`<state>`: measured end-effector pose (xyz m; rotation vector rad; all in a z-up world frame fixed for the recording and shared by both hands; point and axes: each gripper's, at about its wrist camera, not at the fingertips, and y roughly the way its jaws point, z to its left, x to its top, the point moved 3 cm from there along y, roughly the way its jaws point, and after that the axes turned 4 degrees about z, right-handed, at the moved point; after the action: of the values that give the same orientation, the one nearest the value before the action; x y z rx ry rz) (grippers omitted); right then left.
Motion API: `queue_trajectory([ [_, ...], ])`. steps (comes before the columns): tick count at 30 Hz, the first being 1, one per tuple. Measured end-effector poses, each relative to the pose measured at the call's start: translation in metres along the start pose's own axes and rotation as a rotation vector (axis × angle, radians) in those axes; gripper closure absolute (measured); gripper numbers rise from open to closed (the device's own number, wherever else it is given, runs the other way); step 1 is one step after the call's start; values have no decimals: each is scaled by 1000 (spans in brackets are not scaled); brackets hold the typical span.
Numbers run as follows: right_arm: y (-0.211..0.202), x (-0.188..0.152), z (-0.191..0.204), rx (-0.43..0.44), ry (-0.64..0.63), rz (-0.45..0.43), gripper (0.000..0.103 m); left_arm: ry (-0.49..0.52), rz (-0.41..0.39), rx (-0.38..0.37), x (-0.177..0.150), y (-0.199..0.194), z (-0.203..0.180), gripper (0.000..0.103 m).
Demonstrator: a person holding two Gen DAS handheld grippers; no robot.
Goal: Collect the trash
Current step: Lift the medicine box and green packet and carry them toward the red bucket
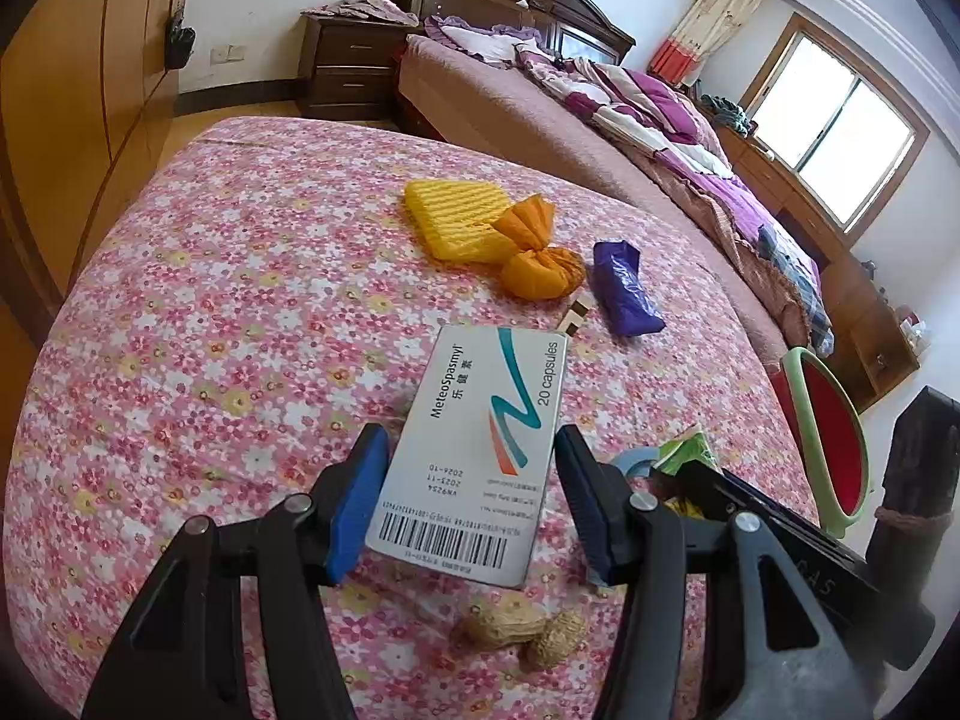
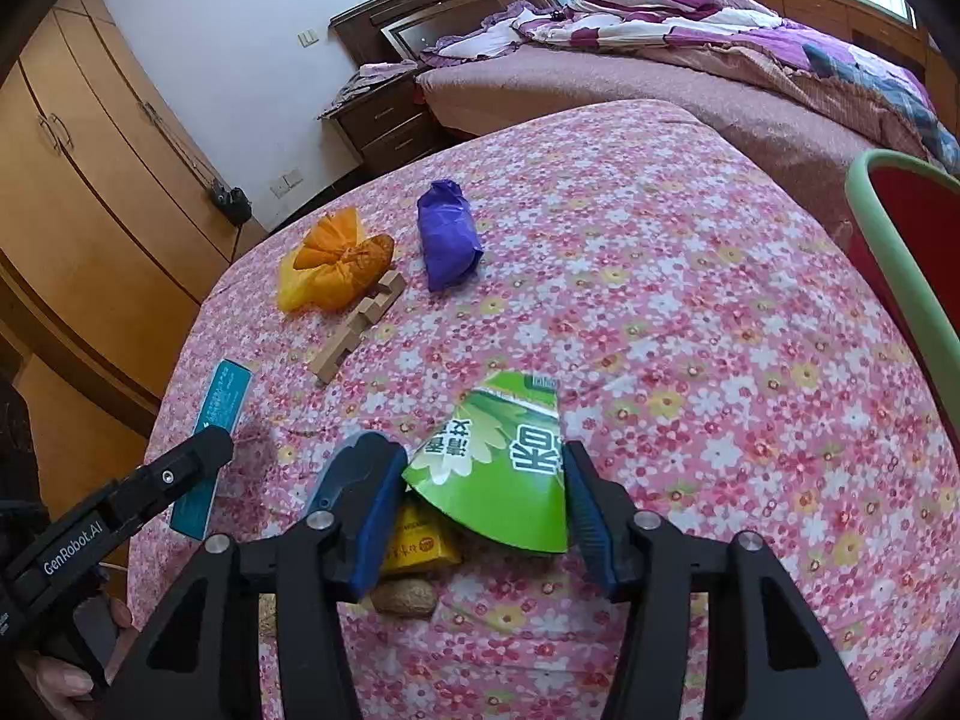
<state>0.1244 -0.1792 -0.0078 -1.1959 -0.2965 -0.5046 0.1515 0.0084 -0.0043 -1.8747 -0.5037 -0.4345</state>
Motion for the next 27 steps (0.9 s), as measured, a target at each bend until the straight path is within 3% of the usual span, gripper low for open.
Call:
queue_trajectory([
  [8,-17,-4,-7,60,22,-31,51,22,-12,-12,-6,-9,-14,45],
  [24,-115,-18,-39,88,86,-208,51,132,-55,-60,-21,-55,-68,45],
  [27,-131,-21,-50,109,99,-236,51,158,-31,-114,-25,-62,-87,45],
])
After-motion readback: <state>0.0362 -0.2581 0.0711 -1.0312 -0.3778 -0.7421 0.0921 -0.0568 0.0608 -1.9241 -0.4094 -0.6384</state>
